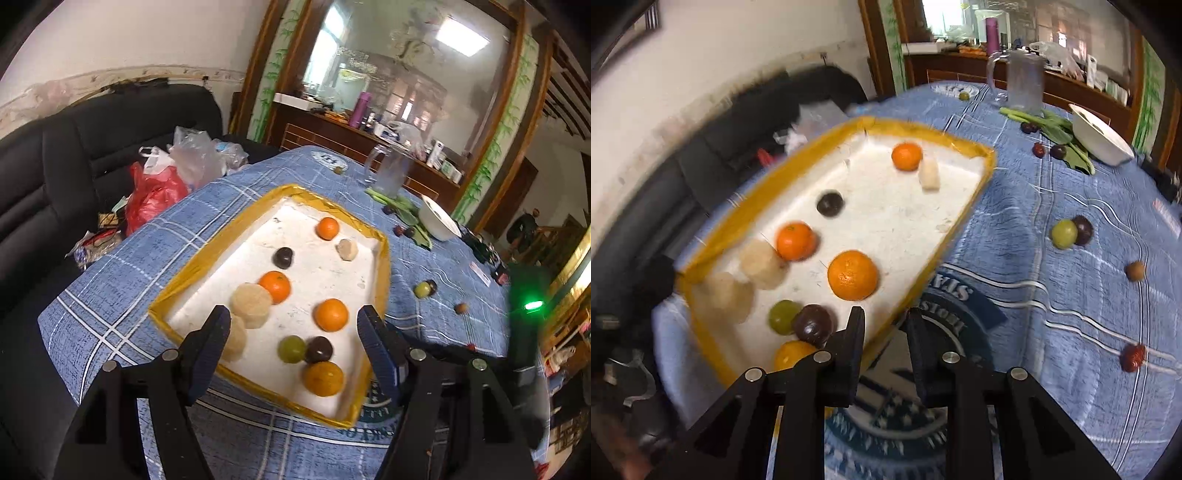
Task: Organize fruits
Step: 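Move both open tools back to the remaining fruit, then grasp another green plum with the left tool while the right tool grasps the red date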
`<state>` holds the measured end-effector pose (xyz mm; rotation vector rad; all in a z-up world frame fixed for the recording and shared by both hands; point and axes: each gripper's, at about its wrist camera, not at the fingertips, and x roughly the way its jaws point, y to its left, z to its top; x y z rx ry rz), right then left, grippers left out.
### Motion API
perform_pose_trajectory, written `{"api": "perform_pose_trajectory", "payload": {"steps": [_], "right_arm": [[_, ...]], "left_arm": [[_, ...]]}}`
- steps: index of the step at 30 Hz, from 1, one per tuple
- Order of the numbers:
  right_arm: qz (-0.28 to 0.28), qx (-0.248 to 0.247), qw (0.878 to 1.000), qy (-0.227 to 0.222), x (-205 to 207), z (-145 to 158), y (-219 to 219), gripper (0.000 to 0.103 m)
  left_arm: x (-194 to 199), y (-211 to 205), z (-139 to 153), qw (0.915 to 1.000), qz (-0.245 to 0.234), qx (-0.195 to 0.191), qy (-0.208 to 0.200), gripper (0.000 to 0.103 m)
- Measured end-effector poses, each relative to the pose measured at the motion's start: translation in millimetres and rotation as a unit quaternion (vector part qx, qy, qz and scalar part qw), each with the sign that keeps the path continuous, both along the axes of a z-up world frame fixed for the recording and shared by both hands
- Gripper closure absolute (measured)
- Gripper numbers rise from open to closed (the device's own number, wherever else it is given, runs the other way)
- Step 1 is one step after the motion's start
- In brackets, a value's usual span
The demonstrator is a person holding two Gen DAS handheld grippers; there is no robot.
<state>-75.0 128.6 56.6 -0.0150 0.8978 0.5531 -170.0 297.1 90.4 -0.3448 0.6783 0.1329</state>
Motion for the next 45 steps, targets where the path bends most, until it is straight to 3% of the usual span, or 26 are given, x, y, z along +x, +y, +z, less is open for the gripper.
{"api": "perform_pose_trajectory", "payload": {"steps": [5,7,11,15,18,19,21,25,27,32,36,39,43,45], "right_arm": [[-0.073,-0.035,0.995,-0.059,2,26,-95,0.077],[-0.106,-0.047,0.992,-0.054,11,23,-131,0.077],[-0.129,-0.02,0.991,-0.019,22,8,-167,0.077],[-0.127,0.003,0.992,-0.001,33,-9,-172,0.066],[-0.125,0.014,0.992,0.009,40,-21,-175,0.064],[-0.125,0.018,0.992,0.012,42,-24,-177,0.064],[-0.121,0.025,0.992,0.017,44,-29,-180,0.064],[-0.115,0.037,0.992,0.028,48,-36,-184,0.064],[-0.112,0.042,0.992,0.033,48,-37,-184,0.064],[-0.109,0.042,0.992,0.039,49,-40,-183,0.064],[-0.108,0.037,0.993,0.037,45,-40,-183,0.063],[-0.107,0.024,0.994,0.029,42,-39,-179,0.064],[-0.102,-0.003,0.995,0.018,40,-39,-172,0.063],[-0.1,-0.005,0.995,0.017,40,-39,-170,0.063]], "left_arm": [[7,-26,8,0.9994,-0.031,0.015,-0.006,0.028],[17,-40,8,0.9986,-0.05,0.013,-0.003,0.028],[51,-78,7,0.9932,-0.115,-0.008,0.009,0.028],[100,-125,5,0.9843,-0.175,-0.01,0.02,0.029],[134,-149,-4,0.978,-0.207,-0.006,0.027,0.031],[146,-156,-9,0.976,-0.215,-0.008,0.032,0.035],[168,-168,-21,0.9732,-0.225,-0.004,0.047,0.054],[203,-183,-46,0.9742,-0.217,0.021,0.058,0.054],[213,-183,-55,0.9734,-0.22,0.014,0.063,0.054],[221,-181,-72,0.9692,-0.234,0.029,0.072,0.054],[222,-175,-83,0.9657,-0.241,0.015,0.096,0.08],[222,-173,-84,0.9662,-0.239,0.01,0.095,0.081],[220,-183,-83,0.9662,-0.239,0.045,0.085,0.08],[220,-189,-82,0.9666,-0.237,0.066,0.073,0.068]]}}
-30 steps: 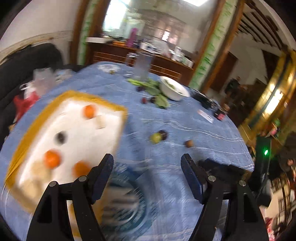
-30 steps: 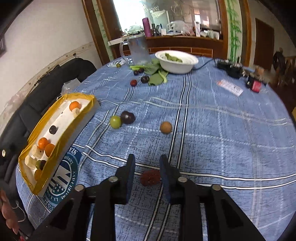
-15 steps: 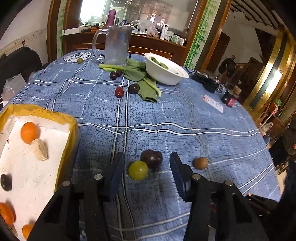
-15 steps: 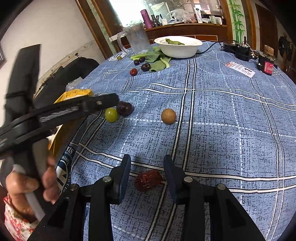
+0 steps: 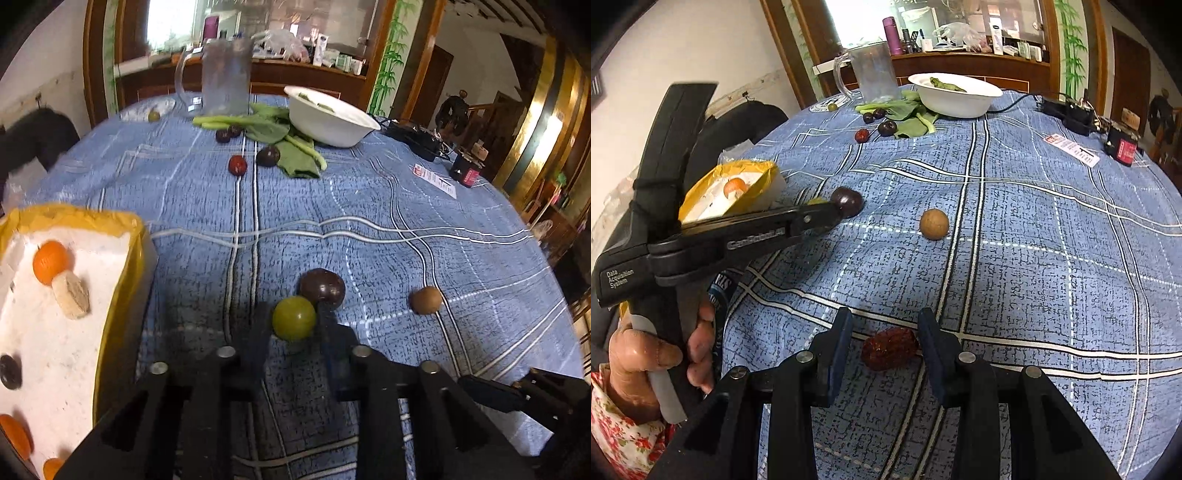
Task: Organize fruits
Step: 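Grasp another green plum with the left tool while the right tool grasps the red date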
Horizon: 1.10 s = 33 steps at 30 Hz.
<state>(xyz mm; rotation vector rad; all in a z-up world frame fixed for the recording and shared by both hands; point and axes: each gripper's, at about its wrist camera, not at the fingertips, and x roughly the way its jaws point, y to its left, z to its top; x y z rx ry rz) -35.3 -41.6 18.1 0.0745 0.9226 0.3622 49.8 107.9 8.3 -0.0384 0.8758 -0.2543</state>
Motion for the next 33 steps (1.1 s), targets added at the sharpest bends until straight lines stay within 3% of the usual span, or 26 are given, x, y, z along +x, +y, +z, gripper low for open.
{"api": "perform_pose_trajectory", "payload": {"steps": [3,6,9,12,15,18,21,26,28,30,33], "right_arm": [[0.004,-0.007,1.0,-0.001,0,0,2,0.063],[-0.001,-0.024,1.0,-0.005,-2,0,4,0.07],[-0.007,-0.015,1.0,0.0,-1,0,1,0.07],[-0.023,0.002,1.0,-0.003,0,4,-8,0.07],[-0.032,0.053,0.998,-0.009,1,10,-22,0.07],[-0.026,0.156,0.987,0.005,6,12,-41,0.07],[-0.032,0.234,0.971,0.023,12,7,-61,0.07],[-0.035,0.362,0.929,0.068,20,-13,-85,0.07],[-0.038,0.391,0.916,0.078,21,-18,-89,0.07],[-0.039,0.396,0.914,0.08,20,-19,-87,0.07],[-0.035,0.352,0.933,0.061,15,-5,-73,0.07]], "left_arm": [[2,-5,-2,0.9999,-0.01,0.001,0.004,0.067],[-1,-5,0,0.9999,-0.006,0.014,-0.002,0.08],[-2,0,2,1.0,-0.003,-0.005,0.003,0.081],[-9,1,11,0.9997,-0.003,-0.013,-0.019,0.081],[-15,5,19,0.999,-0.001,-0.026,-0.036,0.081],[-18,7,25,0.9983,0.004,-0.034,-0.047,0.081],[-21,10,30,0.9974,0.007,-0.045,-0.055,0.081],[-41,27,42,0.996,0.024,-0.071,-0.047,0.08],[-61,40,52,0.9949,0.032,-0.081,-0.051,0.08],[-82,57,62,0.9942,0.047,-0.079,-0.056,0.08],[-110,89,72,0.9925,0.079,-0.073,-0.059,0.08]]}}
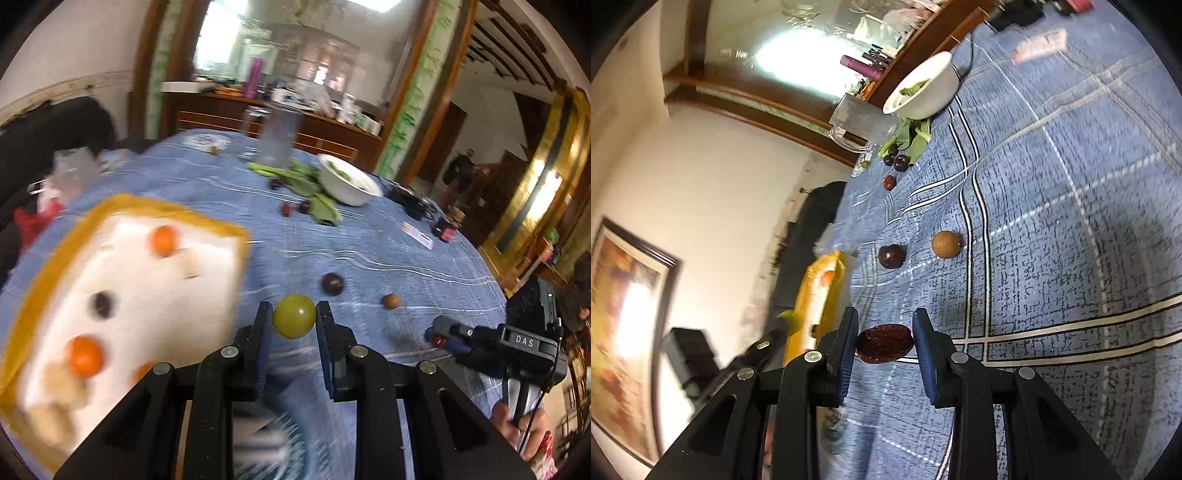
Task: Organize fruits
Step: 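Grasp another green plum with the left tool while the right tool grasps the red date, then release the green plum into the tray with the left tool while the right tool releases the red date there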
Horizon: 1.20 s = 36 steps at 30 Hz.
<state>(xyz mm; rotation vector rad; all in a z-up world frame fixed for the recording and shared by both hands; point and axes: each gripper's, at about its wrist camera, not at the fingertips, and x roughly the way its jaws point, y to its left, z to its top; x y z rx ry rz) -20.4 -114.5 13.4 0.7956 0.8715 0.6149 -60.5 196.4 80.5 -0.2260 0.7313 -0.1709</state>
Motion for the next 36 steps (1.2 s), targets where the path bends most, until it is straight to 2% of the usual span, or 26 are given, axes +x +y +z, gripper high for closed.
{"api": "perform_pose_trajectory", "payload": {"steps": [3,5,7,10,17,20,22,23,24,25,30,36], "right_arm": [[0.024,-0.035,0.999,-0.022,-8,22,28,0.07],[0.046,-0.056,0.997,-0.035,-12,38,58,0.07],[0.067,-0.073,0.994,-0.041,-14,48,85,0.07],[0.099,-0.099,0.989,-0.039,-10,55,133,0.069],[0.141,-0.162,0.976,-0.037,10,49,224,0.069],[0.137,-0.215,0.966,-0.047,20,46,252,0.069],[0.139,-0.23,0.962,-0.047,27,42,268,0.066],[0.139,-0.233,0.961,-0.043,30,39,272,0.06],[0.138,-0.233,0.962,-0.041,33,38,274,0.043],[0.132,-0.228,0.964,-0.045,34,38,275,0.036],[0.123,-0.24,0.961,-0.061,31,45,270,0.036],[0.105,-0.245,0.96,-0.084,1,62,230,0.036]], "left_arm": [[-25,35,4,0.9987,0.049,0.012,0.005,0.08],[-36,58,2,0.9967,0.08,0.007,0.011,0.08],[-44,79,-4,0.9935,0.112,0.005,0.015,0.08],[-51,101,-17,0.9872,0.154,0.027,0.03,0.08],[-52,121,-35,0.9832,0.173,0.032,0.049,0.08],[-53,124,-38,0.9829,0.175,0.025,0.05,0.079],[-55,127,-39,0.982,0.179,0.024,0.055,0.071],[-56,129,-39,0.9813,0.182,0.023,0.057,0.056],[-58,131,-38,0.9811,0.184,0.021,0.055,0.049],[-60,132,-37,0.9811,0.185,0.02,0.052,0.049],[-68,134,-29,0.9788,0.198,0.025,0.047,0.047],[-79,110,-9,0.981,0.186,0.054,0.02,0.04]]}}
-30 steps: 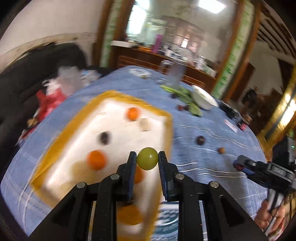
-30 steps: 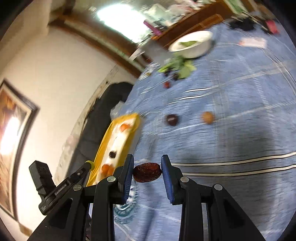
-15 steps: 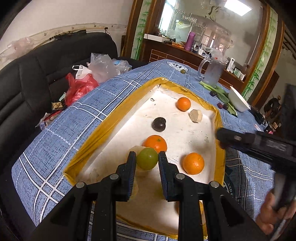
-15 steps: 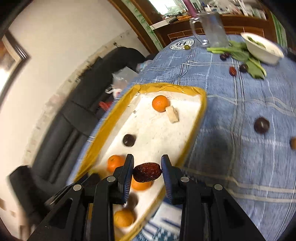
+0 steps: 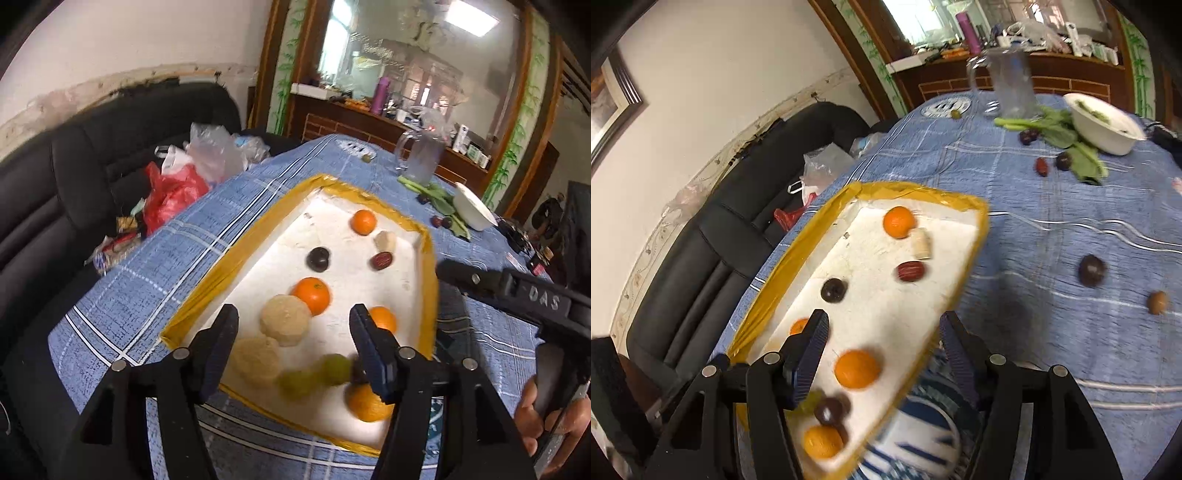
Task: Organize fruits
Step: 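Release the green plum into the tray with the left tool while the right tool releases the red date there, then move both open tools back to the last two fruits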
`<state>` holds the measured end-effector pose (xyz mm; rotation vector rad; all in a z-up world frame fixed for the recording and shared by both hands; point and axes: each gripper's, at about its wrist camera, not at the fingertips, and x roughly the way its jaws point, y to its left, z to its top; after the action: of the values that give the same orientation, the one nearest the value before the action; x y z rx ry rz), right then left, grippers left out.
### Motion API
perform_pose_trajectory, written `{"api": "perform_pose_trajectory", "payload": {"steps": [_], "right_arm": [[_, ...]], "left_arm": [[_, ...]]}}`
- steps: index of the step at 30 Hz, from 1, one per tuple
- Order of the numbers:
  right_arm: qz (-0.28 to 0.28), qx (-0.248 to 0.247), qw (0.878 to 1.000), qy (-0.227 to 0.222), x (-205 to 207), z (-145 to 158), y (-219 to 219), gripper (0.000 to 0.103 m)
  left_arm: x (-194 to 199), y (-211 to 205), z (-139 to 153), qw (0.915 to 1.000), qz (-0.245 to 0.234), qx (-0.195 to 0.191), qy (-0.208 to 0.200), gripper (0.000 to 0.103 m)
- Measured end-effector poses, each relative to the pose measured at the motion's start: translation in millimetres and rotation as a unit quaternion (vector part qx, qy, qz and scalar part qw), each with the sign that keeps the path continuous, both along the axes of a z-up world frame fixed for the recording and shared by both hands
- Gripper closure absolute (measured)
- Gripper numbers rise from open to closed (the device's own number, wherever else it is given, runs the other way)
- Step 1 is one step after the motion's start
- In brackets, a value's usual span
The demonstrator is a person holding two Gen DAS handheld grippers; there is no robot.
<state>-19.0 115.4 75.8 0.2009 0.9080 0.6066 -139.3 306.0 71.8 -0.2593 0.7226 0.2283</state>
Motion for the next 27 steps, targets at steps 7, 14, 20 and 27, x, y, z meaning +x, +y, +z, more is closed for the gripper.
{"api": "perform_pose_trajectory", "payload": {"steps": [7,14,20,27], "right_arm": [[-0.035,-0.078,0.994,-0.068,-53,11,-57,0.035],[-0.07,-0.087,0.99,-0.089,-88,17,-108,0.027],[-0.091,-0.089,0.987,-0.096,-100,19,-132,0.027],[-0.111,-0.084,0.986,-0.09,-99,16,-158,0.025]], "left_arm": [[-21,-52,32,0.9965,-0.024,0.071,-0.037,0.03],[-38,-99,55,0.9904,-0.062,0.109,-0.059,0.022],[-45,-125,66,0.987,-0.081,0.122,-0.066,0.021],[-40,-139,64,0.9858,-0.096,0.125,-0.059,0.021]]}}
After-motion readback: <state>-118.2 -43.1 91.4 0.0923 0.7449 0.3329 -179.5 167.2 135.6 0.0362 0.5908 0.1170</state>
